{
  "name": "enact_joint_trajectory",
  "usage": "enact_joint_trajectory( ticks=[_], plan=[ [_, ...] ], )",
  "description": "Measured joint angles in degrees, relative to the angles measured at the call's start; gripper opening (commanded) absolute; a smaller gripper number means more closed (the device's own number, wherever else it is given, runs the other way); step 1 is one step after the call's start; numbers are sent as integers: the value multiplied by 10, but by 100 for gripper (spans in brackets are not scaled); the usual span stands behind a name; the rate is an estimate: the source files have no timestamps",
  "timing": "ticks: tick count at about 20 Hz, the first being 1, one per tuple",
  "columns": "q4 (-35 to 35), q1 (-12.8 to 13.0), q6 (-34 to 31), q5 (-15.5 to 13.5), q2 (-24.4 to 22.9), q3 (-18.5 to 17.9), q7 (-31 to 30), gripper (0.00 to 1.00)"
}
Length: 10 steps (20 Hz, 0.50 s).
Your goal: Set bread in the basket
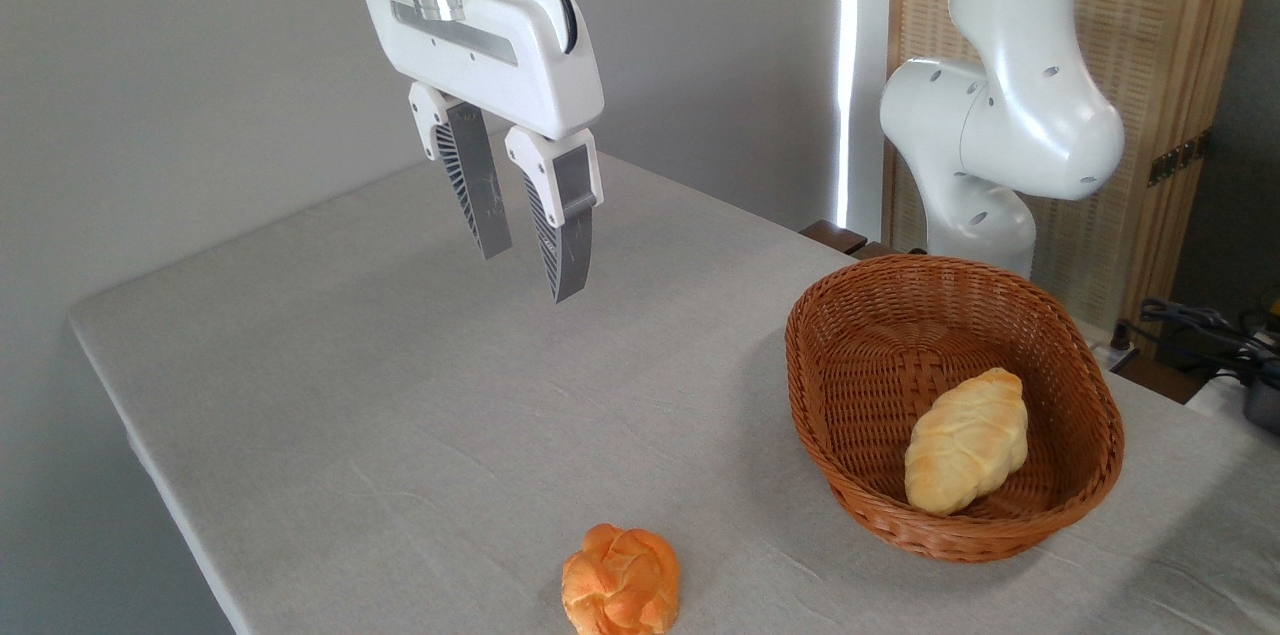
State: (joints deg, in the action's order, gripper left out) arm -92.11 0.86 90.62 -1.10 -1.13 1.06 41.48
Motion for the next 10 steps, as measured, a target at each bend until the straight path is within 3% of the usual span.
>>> enact_joint_trajectory(
  ticks=[10],
  plan=[
    [0,-2,10,0,0,-10,0,100]
  ],
)
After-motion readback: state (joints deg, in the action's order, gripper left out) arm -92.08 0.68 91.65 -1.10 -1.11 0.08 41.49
